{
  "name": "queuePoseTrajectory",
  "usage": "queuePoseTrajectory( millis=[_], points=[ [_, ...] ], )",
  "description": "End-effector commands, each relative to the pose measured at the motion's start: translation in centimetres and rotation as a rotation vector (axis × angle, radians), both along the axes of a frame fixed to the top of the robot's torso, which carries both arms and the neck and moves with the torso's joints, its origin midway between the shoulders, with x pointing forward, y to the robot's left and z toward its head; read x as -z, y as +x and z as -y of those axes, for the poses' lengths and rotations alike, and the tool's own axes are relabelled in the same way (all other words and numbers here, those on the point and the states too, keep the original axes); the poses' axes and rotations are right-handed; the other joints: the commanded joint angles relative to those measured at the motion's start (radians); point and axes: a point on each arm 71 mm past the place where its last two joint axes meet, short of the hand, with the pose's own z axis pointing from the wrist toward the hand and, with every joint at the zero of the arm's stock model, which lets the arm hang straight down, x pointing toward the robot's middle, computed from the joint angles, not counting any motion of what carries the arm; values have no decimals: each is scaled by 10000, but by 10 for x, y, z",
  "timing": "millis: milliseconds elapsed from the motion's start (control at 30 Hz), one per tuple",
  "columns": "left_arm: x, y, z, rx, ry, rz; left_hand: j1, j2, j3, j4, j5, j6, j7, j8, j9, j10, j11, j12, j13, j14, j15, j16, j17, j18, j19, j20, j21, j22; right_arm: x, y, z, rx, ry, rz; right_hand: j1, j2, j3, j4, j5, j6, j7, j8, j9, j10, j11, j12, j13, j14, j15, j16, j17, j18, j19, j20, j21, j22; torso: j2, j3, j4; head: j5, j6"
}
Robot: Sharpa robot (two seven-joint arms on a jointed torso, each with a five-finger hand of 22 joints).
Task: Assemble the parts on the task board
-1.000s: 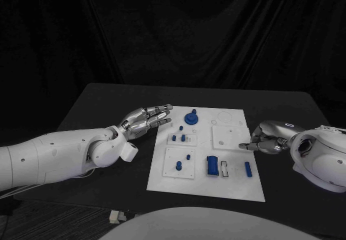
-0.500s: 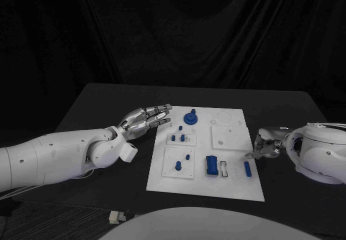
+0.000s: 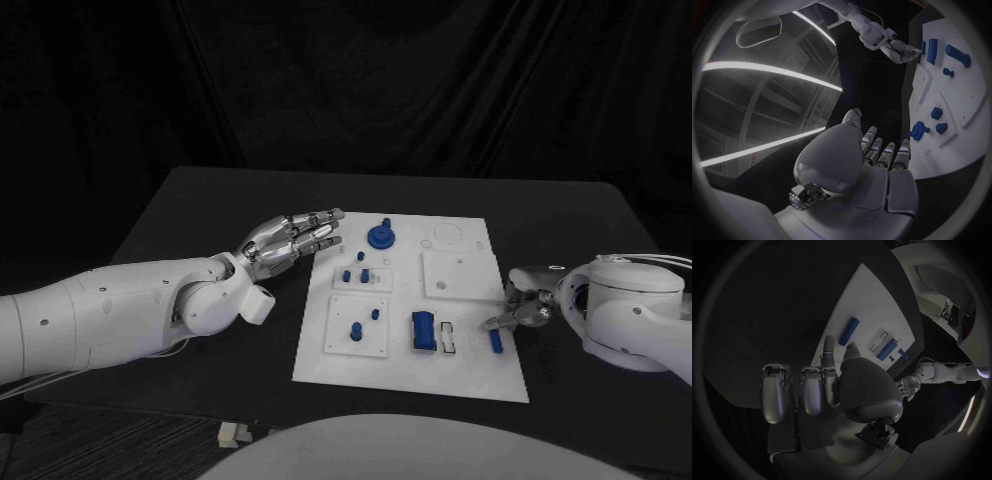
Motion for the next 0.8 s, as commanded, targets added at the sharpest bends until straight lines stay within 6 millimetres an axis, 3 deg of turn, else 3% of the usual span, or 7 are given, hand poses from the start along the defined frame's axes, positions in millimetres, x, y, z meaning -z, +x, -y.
queuePoseTrajectory(
  millis=[33,200,367,433,467,633,800],
  points=[
    [-1,-1,1,73,-209,81,80,-30,-4,-70,61,62,53,50,13,33,64,42,16,36,14,35,9,-28,40,28,42,5,4,-2,0,181,-99,-121,-48,-14,61,-3,54,-93,-16,-52,11,1077,-51,35,2631,1047,-21,30,2634,-57,847,-76,29,2499,4,5,-11,18,-2],
    [-1,-1,1,71,-193,63,90,-8,14,-82,72,48,64,52,9,49,82,63,18,36,16,35,9,-29,36,30,39,-4,9,-4,-2,218,27,-185,-43,-9,93,-10,107,-122,-11,-81,16,1077,-49,35,2631,1047,-8,30,2634,-51,834,-68,6,2491,0,1,-11,29,-2],
    [0,-1,1,74,-182,47,92,-3,18,-85,73,48,67,53,9,51,86,65,18,35,17,34,8,-29,32,31,36,-11,14,-6,-4,268,130,-217,143,-70,257,-134,446,-208,7,-195,61,1077,-40,35,2631,1047,39,30,2634,-35,803,-26,-53,2469,-5,1,-9,44,-2],
    [0,-1,1,78,-182,42,95,2,23,-89,76,43,69,53,8,53,90,65,18,35,19,34,8,-30,29,31,34,-16,16,-7,-5,275,154,-237,361,-120,390,-269,955,-275,16,-279,91,1077,-37,35,2631,1047,69,30,2634,-29,791,4,-77,2460,-5,0,-11,45,-2],
    [0,-1,1,80,-183,40,95,2,23,-89,76,43,69,53,8,53,90,65,18,35,19,34,8,-30,29,31,34,-16,17,-7,-5,276,161,-251,609,-171,513,-428,1512,-317,8,-336,113,1077,-44,35,2631,1047,68,30,2634,-24,781,12,-95,2454,-6,-1,-14,48,-2],
    [0,-1,1,83,-179,30,99,7,28,-94,80,39,72,53,7,55,95,65,17,36,20,37,9,-31,26,32,32,-21,21,-9,-6,302,190,-357,1275,-337,895,-875,3051,-468,-9,-514,167,1077,-78,35,2631,1023,79,-21,2525,2,731,21,-192,2420,-5,0,-2,41,-2],
    [0,-1,1,85,-168,16,104,11,34,-100,85,46,76,57,8,59,100,73,18,36,22,38,9,-33,20,33,28,-31,23,-10,-6,400,293,-477,1561,-506,1187,-1134,3968,-614,29,-639,210,1077,-78,35,2631,993,91,-86,2386,97,543,31,-552,2290,-3,0,-6,45,-2]
  ],
)
